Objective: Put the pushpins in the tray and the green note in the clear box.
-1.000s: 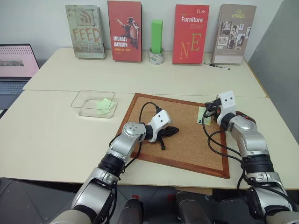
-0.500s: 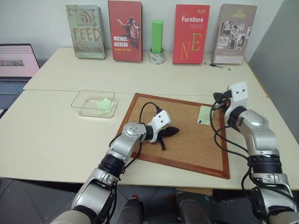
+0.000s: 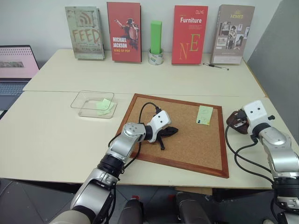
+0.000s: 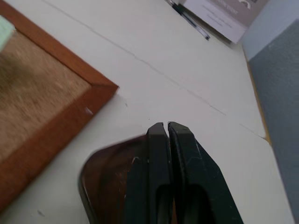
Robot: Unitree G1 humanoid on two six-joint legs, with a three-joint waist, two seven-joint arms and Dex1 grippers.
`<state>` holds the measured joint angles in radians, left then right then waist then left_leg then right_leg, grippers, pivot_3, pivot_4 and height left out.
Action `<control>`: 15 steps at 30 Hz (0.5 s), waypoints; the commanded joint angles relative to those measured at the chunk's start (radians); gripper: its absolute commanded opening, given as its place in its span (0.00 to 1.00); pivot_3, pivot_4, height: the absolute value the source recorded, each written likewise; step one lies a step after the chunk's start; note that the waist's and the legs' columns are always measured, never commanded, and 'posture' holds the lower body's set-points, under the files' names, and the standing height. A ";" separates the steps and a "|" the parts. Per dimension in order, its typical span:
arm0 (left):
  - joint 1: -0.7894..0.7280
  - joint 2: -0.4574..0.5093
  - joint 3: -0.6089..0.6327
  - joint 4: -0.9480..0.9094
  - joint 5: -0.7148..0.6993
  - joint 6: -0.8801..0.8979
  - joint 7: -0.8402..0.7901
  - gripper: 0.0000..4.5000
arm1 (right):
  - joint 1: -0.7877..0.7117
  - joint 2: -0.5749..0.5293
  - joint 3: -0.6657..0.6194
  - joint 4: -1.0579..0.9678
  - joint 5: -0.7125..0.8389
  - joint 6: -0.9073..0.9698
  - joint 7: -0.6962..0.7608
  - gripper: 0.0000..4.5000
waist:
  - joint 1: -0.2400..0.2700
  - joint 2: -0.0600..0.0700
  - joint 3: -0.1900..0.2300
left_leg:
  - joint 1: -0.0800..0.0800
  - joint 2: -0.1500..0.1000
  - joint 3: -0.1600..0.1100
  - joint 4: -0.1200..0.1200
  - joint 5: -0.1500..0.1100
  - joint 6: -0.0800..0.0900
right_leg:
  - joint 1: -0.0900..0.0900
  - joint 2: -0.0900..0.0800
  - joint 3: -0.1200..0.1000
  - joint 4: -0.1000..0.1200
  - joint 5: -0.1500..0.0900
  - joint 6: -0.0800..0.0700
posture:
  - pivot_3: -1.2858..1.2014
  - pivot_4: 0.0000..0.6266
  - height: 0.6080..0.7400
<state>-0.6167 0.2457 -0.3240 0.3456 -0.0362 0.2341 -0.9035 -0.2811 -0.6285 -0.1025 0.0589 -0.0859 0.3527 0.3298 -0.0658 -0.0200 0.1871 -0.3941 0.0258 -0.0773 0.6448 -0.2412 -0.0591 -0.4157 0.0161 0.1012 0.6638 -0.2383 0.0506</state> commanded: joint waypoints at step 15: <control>0.000 0.007 -0.016 0.009 0.029 0.004 0.001 0.00 | 0.014 -0.044 0.015 -0.040 -0.074 -0.010 0.016 0.54 | 0.000 0.000 0.000 | 0.001 0.000 0.000 0.000 0.000 0.000 | 0.002 0.000 0.000 -0.001 0.000 0.000 | 0.52 0.24 1.00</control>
<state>-0.6178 0.2455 -0.3263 0.3456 -0.0289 0.2314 -0.9042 -0.2626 -0.6553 -0.0445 0.0826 -0.1672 0.3435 0.3498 -0.0656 -0.0201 0.1871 -0.3928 0.0258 -0.0774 0.6448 -0.2412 -0.0592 -0.4141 0.0161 0.1011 0.6632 -0.2383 0.0507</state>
